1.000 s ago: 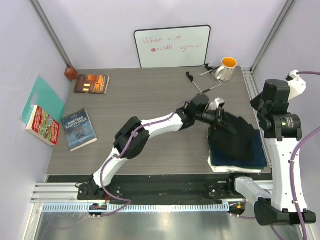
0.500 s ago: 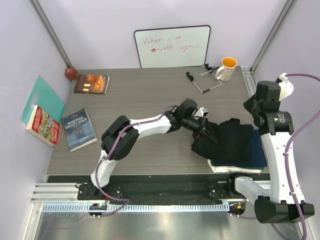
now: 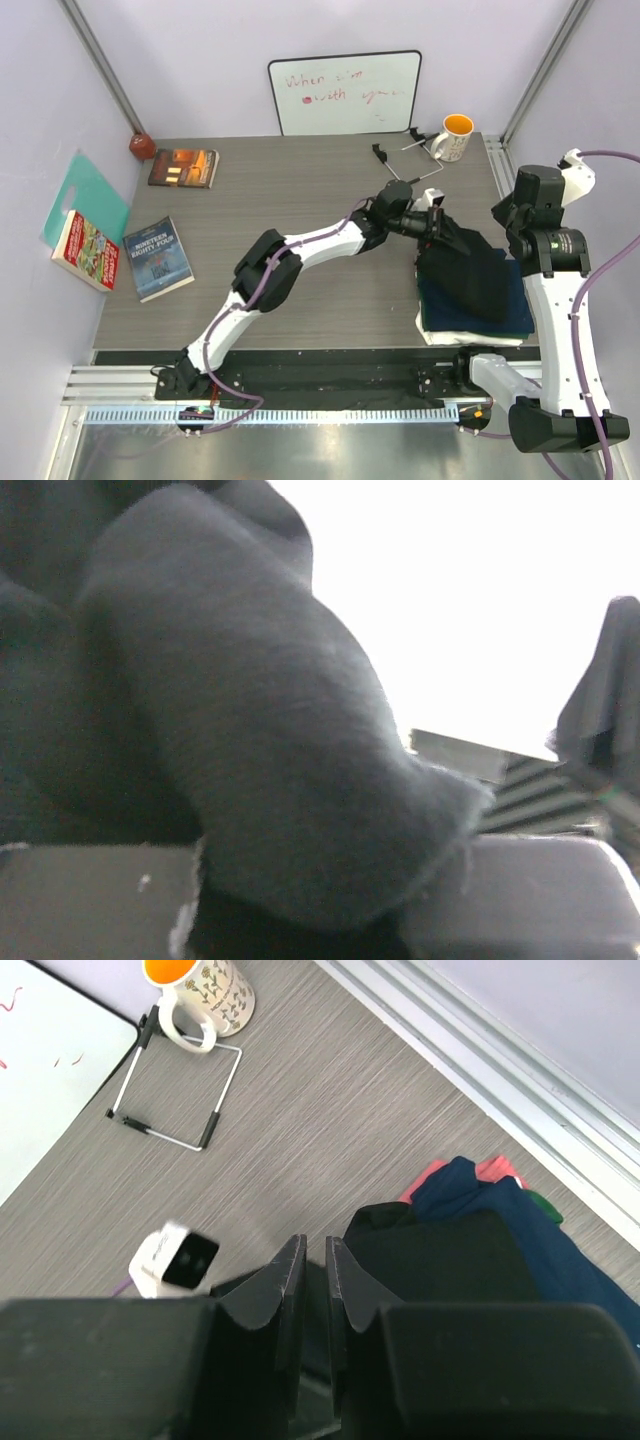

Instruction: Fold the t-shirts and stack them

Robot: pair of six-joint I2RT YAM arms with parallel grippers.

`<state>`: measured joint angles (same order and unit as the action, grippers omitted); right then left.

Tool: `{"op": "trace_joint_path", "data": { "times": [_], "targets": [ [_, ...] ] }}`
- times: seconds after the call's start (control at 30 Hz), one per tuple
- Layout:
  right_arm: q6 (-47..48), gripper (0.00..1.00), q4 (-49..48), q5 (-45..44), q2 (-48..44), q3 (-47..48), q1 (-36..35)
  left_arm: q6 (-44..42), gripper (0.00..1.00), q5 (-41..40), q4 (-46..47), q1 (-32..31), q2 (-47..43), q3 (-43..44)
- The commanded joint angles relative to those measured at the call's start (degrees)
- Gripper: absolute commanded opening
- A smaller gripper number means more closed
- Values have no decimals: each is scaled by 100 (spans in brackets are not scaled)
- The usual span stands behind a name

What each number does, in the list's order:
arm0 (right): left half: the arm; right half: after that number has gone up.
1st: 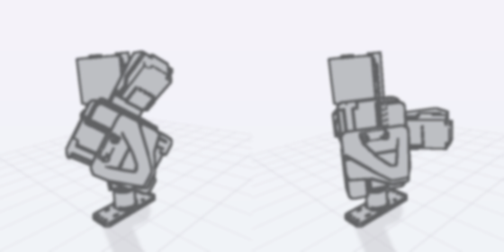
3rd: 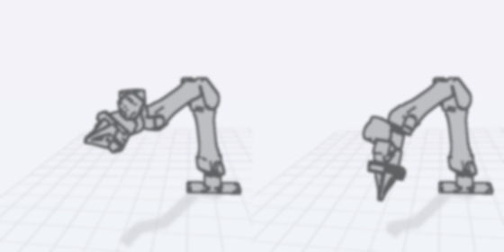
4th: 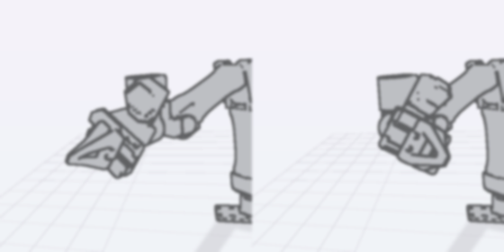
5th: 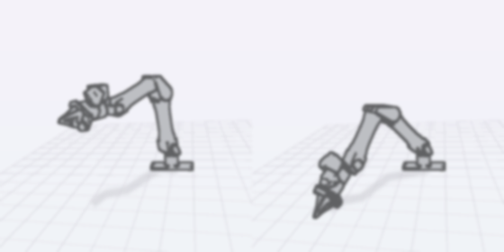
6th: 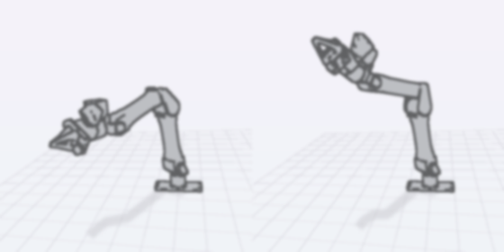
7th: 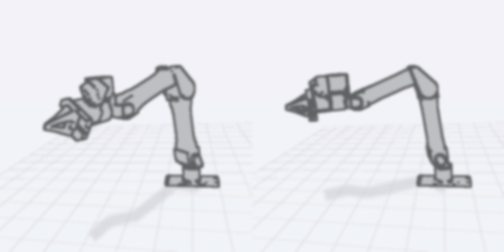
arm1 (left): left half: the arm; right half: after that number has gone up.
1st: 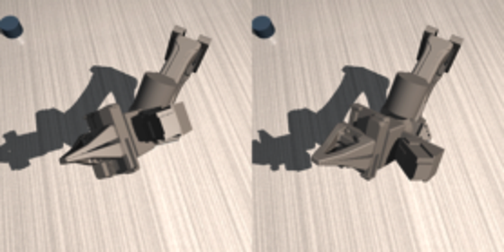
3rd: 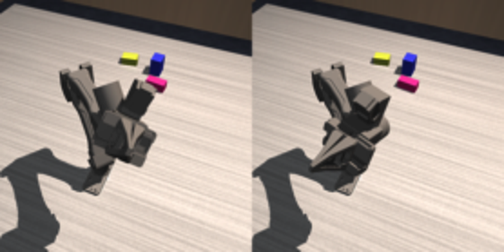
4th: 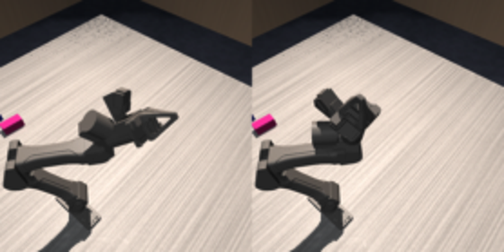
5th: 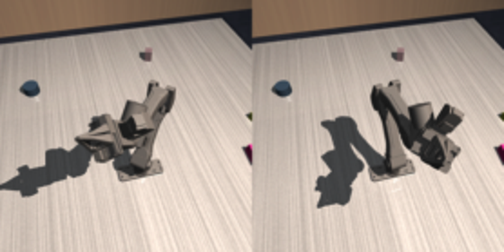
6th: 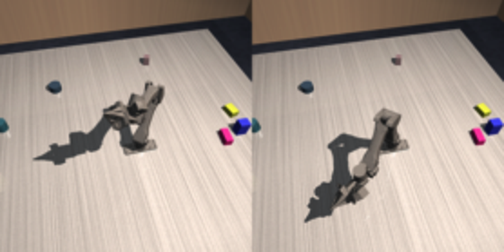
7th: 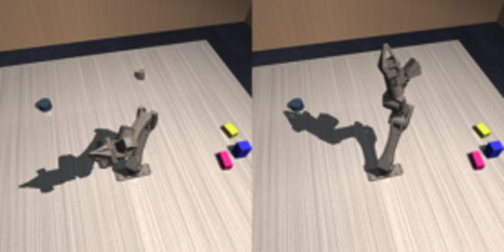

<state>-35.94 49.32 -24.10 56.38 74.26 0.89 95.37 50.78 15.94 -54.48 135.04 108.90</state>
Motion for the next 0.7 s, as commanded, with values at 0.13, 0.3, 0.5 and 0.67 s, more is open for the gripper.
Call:
{"op": "trace_joint_path", "data": {
  "times": [0.13,0.3,0.5,0.67],
  "targets": [
    [175,19,-98,-552,-206,-43,17,1816,0,28,1560,-344,935,2510],
    [105,19,-116,-482,-189,-113,17,2267,0,1,2132,-467,901,2706],
    [61,19,-142,-377,-171,-166,17,2660,0,239,2868,-511,753,2045],
    [114,19,-151,-315,-259,-227,17,1672,0,414,2636,-389,-223,-594]
  ]
}}
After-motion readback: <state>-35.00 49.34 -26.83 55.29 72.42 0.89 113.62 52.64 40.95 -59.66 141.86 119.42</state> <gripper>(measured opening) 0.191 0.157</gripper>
